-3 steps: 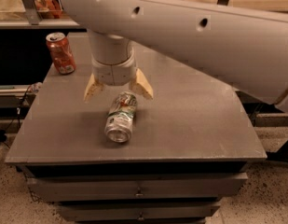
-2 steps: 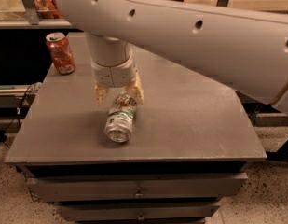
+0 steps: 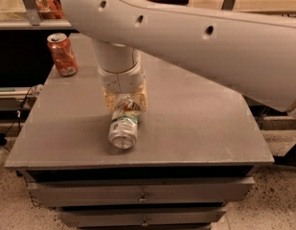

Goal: Place 7up can upright

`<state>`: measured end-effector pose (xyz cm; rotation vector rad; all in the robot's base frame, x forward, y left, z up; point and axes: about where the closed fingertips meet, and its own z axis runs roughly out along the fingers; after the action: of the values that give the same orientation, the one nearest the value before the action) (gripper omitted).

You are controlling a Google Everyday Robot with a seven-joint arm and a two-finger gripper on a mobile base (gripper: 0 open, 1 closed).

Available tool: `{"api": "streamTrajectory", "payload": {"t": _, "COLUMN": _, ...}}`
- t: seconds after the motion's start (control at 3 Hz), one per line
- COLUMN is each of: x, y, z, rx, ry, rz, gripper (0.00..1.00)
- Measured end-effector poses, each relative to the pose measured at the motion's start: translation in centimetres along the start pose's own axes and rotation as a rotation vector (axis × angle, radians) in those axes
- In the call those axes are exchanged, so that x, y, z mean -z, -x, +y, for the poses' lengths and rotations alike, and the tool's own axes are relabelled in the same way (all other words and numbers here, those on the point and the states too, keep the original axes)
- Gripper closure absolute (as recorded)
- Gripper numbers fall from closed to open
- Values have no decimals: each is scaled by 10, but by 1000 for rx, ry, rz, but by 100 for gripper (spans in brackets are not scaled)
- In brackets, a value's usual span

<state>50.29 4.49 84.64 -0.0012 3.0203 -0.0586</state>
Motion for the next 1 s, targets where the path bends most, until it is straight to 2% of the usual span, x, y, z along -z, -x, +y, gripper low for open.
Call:
{"api": "streamTrajectory", "payload": {"t": 0.33, "x": 23, "y": 11, "z": -18, "rx": 13, "ry": 10, "rz": -91, "gripper": 100}}
{"api": "streamTrajectory", "payload": {"t": 0.67, "x": 67, "y": 29, "z": -49, "rx": 92, "ry": 46, "rz": -276, "gripper": 100}}
{"api": "streamTrajectory", "payload": {"t": 1.0, "x": 95, "y": 36, "z": -85, "rx": 168, "ry": 96, "rz": -429, "gripper": 100}}
